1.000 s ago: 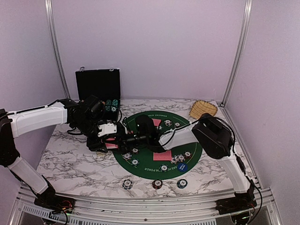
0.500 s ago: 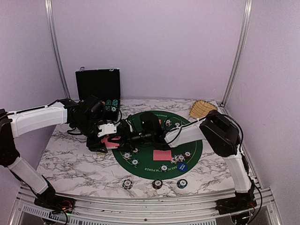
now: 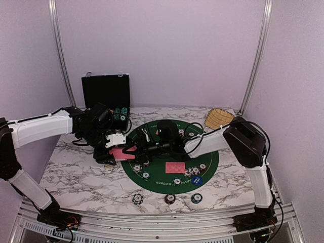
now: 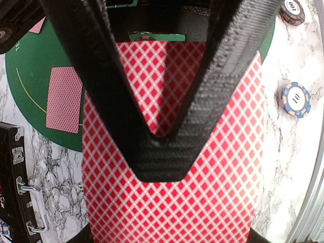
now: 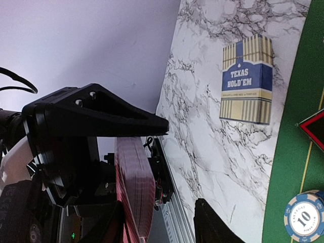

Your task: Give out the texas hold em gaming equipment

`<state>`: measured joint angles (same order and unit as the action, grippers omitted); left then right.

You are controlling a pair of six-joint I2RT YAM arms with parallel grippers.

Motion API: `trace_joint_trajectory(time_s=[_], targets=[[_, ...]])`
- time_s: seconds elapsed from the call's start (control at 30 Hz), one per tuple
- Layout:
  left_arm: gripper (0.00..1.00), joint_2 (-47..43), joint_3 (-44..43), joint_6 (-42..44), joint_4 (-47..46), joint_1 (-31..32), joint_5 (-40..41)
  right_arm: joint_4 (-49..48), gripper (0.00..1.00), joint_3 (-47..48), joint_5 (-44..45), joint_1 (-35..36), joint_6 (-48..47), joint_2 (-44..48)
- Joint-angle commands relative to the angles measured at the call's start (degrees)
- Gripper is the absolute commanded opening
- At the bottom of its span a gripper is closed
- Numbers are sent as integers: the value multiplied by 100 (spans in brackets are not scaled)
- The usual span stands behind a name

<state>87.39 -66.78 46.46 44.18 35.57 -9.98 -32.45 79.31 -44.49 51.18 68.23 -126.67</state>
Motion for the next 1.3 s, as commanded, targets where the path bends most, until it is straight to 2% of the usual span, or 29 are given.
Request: trace_joint_trajectory(time_s=[0.0,0.33,0.57,0.8,0.9,1.27], targets=[[30,-51,-89,-20,2,11,-85,151,45,-111,70,-55,-92,276],[30,-35,-80,-22,0,11,-79,228,34,-247,91,-72,-66,552],[30,-46,-63,-23,-1,11,-75,577,30,-320,74,-116,-271,705],[29,-56,-37,-8,-4,11,-47,1111,20,-330,72,-221,-497,855],[26,-62,-20,8,-1,3,4,1375,19,-332,54,-268,-646,896],[24,-42,13,47,-5,-102,111,1442,9,-572,-67,-512,-681,1074]])
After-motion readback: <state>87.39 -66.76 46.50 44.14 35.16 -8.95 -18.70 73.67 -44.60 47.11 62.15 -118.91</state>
